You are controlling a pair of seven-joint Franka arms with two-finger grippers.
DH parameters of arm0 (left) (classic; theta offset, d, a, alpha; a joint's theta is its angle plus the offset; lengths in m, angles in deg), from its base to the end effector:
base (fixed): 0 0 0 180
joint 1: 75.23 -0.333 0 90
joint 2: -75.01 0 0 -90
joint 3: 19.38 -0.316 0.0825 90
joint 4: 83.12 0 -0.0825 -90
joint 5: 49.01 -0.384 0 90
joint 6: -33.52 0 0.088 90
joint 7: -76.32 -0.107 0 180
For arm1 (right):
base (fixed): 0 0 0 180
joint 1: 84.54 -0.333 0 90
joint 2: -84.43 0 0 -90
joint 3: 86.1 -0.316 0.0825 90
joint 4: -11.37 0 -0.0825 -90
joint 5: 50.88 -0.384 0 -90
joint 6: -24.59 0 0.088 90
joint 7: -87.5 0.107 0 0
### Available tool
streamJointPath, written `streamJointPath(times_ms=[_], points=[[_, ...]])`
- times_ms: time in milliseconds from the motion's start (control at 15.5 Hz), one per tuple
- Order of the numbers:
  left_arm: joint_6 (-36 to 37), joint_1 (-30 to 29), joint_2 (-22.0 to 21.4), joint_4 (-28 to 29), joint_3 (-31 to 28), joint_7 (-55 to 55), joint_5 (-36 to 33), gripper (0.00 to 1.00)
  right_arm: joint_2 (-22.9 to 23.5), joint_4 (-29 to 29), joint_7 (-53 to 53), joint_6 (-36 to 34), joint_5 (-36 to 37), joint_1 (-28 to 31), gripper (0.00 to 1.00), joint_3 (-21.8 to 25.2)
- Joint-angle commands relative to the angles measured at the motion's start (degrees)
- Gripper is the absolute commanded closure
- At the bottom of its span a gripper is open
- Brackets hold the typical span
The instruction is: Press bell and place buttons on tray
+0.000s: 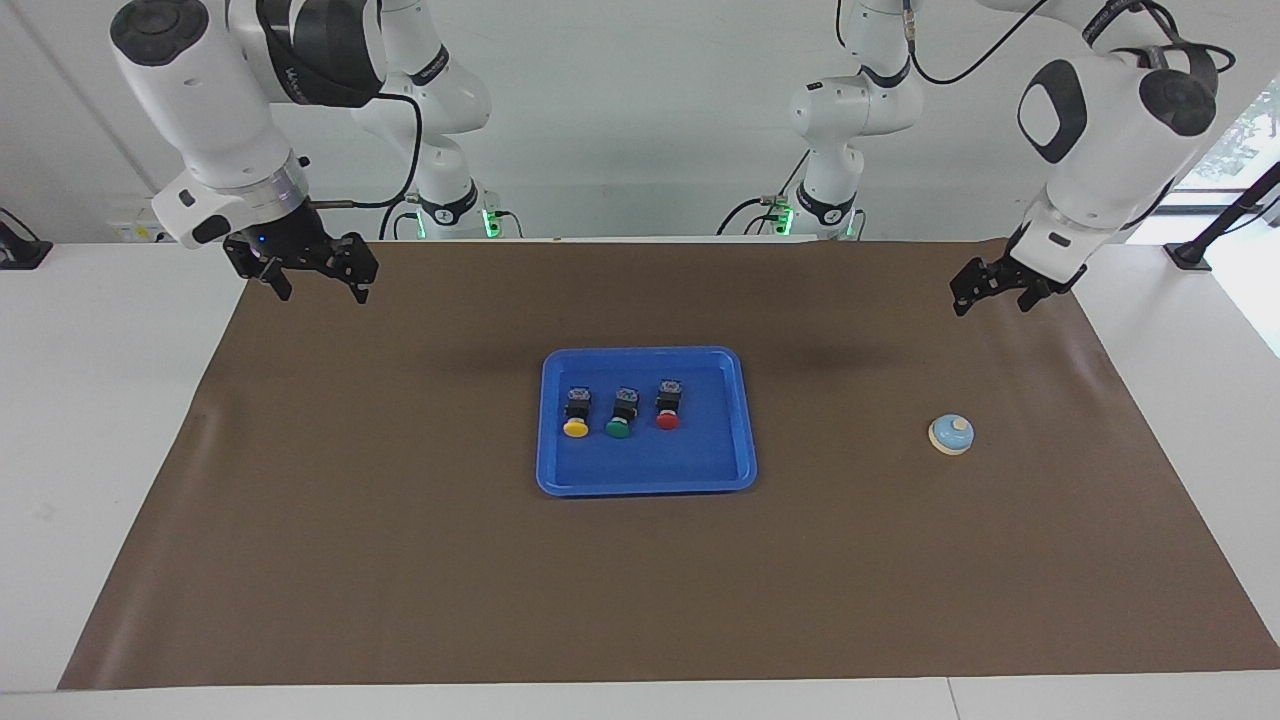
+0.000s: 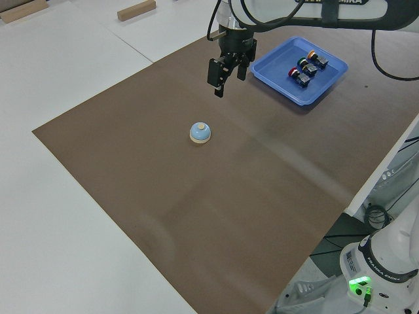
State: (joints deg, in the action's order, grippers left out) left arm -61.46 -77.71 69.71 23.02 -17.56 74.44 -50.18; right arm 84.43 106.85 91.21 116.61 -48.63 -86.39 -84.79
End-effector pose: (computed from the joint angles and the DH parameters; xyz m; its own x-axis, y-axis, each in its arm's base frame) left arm 0.5222 0.0075 0.5487 0.9944 -0.0227 -0.1029 -0.0248 -0.9995 -0.0196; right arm 0.5540 0.0011 0.5824 0.9969 -0.0539 -0.0577 -0.0514 -0.9978 0.0429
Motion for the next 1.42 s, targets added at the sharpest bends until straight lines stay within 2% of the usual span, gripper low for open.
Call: streamJointPath(times_ms=[0, 129, 323, 905, 1358], points=[[7.85, 0.37, -2.26, -3.11, 0.02, 0.56, -0.41, 0.0, -1.05, 1.03, -0.8, -0.34, 0.56, 0.96, 0.0, -0.78], [12.52, 0.37, -1.3, -8.3, 0.02, 0.39, 0.11, 0.0, -1.05, 1.03, -0.8, -0.34, 0.48, 0.96, 0.0, -0.78], [13.07, 0.46, 0.29, -11.74, 0.02, 0.65, 2.23, 0.0, -1.05, 1.03, -0.8, -0.34, 0.56, 0.96, 0.0, -0.78], [12.9, 0.37, 1.61, -13.77, -0.07, 0.56, 2.23, 0.0, -1.05, 1.03, -0.8, -0.34, 0.48, 0.96, 0.0, -0.78], [10.35, 0.37, 0.91, -11.66, -0.15, 0.56, 2.05, 0.0, -1.05, 1.03, -0.8, -0.34, 0.48, 0.96, 0.0, -0.78]])
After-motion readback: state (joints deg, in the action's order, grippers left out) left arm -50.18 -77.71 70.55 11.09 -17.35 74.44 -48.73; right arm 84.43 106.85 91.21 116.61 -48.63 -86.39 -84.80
